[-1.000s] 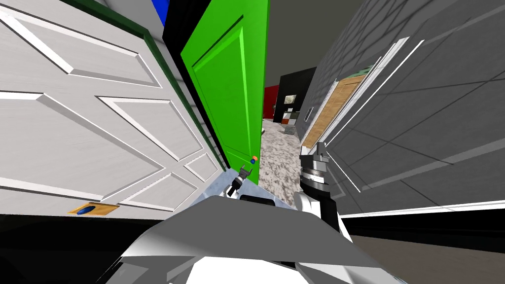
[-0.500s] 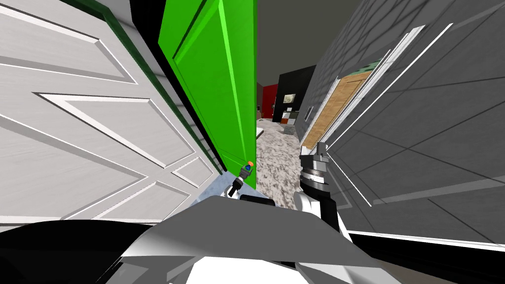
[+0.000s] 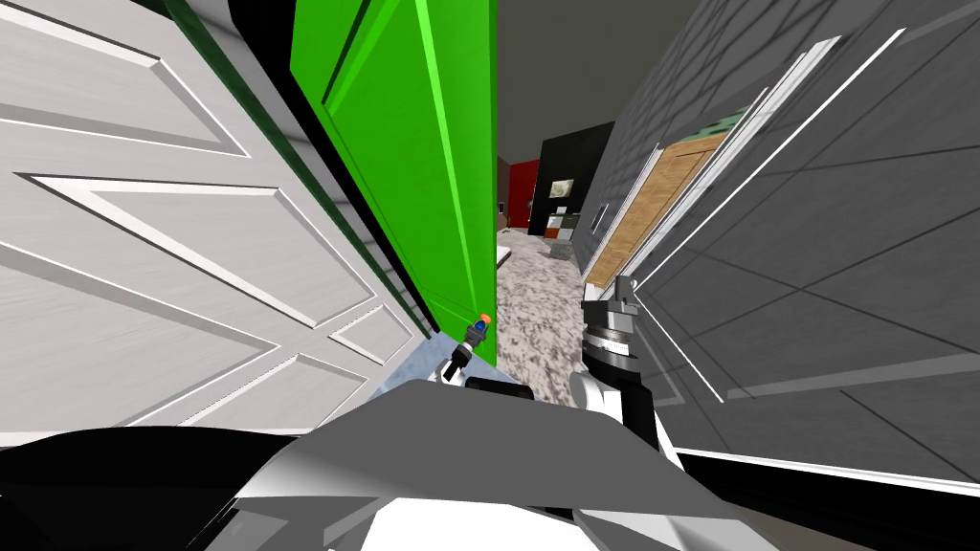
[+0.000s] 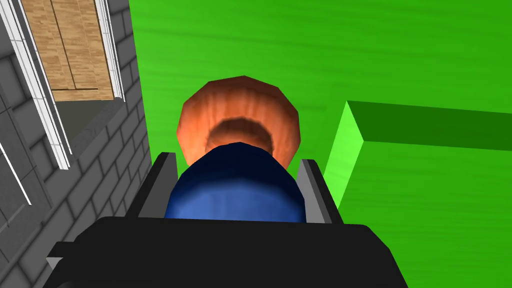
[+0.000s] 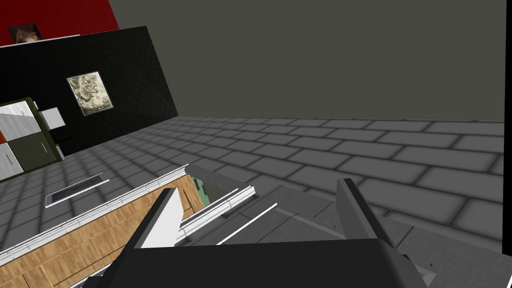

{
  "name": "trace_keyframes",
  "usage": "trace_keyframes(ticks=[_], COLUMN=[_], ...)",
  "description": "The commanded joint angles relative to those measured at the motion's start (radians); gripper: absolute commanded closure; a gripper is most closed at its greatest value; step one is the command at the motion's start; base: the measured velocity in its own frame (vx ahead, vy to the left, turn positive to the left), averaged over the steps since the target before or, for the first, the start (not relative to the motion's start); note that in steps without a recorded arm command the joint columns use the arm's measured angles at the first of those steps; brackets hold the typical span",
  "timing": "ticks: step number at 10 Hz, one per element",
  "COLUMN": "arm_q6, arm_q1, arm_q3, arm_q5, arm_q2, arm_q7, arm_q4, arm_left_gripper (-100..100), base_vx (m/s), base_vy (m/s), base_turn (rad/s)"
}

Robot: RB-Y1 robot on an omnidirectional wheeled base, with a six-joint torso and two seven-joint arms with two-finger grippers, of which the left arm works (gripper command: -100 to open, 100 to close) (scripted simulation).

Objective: Push the door open

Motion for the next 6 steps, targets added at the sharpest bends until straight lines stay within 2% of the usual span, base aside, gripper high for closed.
trace_keyframes(ticks=[1, 2, 6], arm_q6=[-0.003, -0.003, -0.005], arm_q1=[0.005, 0.005, -0.003], arm_q3=[-0.001, -0.001, 0.0], arm_q5=[0.0, 0.0, 0.034], arm_q2=[0.0, 0.0, 0.009], arm_q7=[0.0, 0.0, 0.079], arm_q4=[0.001, 0.001, 0.004], arm_left_gripper=[100, 100, 100], base_vx=[0.0, 0.0, 0.02], base_vy=[0.0, 0.0, -0.008], base_turn=[0.0, 0.0, -0.024])
